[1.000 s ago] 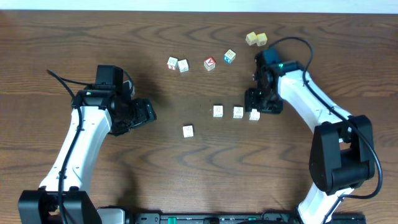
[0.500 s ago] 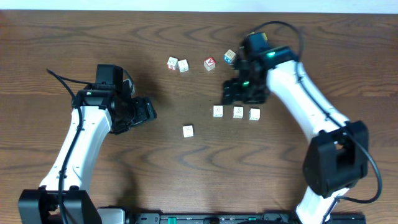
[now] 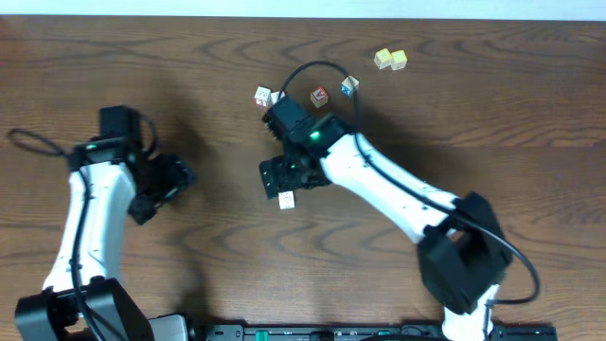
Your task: Lift 4 blocks
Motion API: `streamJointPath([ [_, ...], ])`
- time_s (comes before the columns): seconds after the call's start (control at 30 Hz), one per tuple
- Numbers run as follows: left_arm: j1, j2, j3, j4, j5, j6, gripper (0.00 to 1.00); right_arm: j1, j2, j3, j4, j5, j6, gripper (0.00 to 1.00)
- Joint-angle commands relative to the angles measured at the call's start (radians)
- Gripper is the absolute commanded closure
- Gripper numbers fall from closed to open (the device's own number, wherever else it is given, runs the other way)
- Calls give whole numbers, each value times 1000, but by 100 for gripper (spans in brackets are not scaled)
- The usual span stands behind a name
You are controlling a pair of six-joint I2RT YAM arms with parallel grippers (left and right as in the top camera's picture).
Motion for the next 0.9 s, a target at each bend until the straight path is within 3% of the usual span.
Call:
streamJointPath([
  [0.0, 72, 12, -11, -32, -27, -19, 15, 44, 71, -6, 23, 32, 66, 13],
  [0.17, 118, 12, -11, -51, -32, -6, 15, 83, 138, -6, 46, 85, 98, 31],
  [0.3, 118, 12, -11, -50, -32, -5, 15, 96, 157, -6, 58, 102, 109, 56],
  [0.5, 118, 12, -11, -51, -32, -5, 15, 106, 159, -6, 58, 188, 132, 57],
  [0.87, 118, 12, -11, -58, -31, -5, 15, 103, 161, -6, 66, 221, 142, 71],
])
